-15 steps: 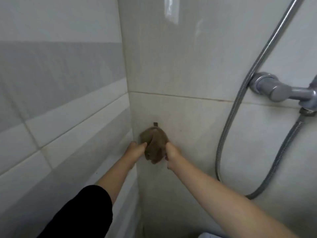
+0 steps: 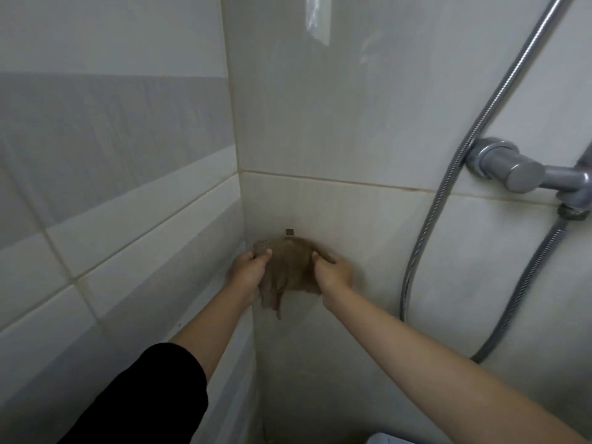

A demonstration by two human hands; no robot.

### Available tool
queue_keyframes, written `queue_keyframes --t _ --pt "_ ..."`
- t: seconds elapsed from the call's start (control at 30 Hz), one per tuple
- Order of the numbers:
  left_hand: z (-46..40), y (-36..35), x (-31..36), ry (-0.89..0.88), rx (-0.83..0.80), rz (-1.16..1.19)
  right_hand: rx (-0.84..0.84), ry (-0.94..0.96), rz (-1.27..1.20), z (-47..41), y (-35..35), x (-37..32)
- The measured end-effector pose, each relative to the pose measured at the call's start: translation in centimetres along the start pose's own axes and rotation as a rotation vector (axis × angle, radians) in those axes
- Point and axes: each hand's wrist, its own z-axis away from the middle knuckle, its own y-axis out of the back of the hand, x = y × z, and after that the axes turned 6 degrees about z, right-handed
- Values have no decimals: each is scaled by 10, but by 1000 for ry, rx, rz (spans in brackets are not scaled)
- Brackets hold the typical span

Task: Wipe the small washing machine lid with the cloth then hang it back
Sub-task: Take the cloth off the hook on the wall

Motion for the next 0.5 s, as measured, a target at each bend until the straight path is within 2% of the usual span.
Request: queue_keyframes --t 0.13,0.27,0.4,0.5 --pt "20 0 26 -93 6 -42 -13 227 96 13 25 -27" --pt "60 -10 51 -106 -56 23 -129 353 49 30 59 -52" --pt "102 -22 60 -76 -223 153 -317 245 -178 48 97 -64" --pt "134 -41 55 -19 -267 85 -453 179 -303 58 128 -66"
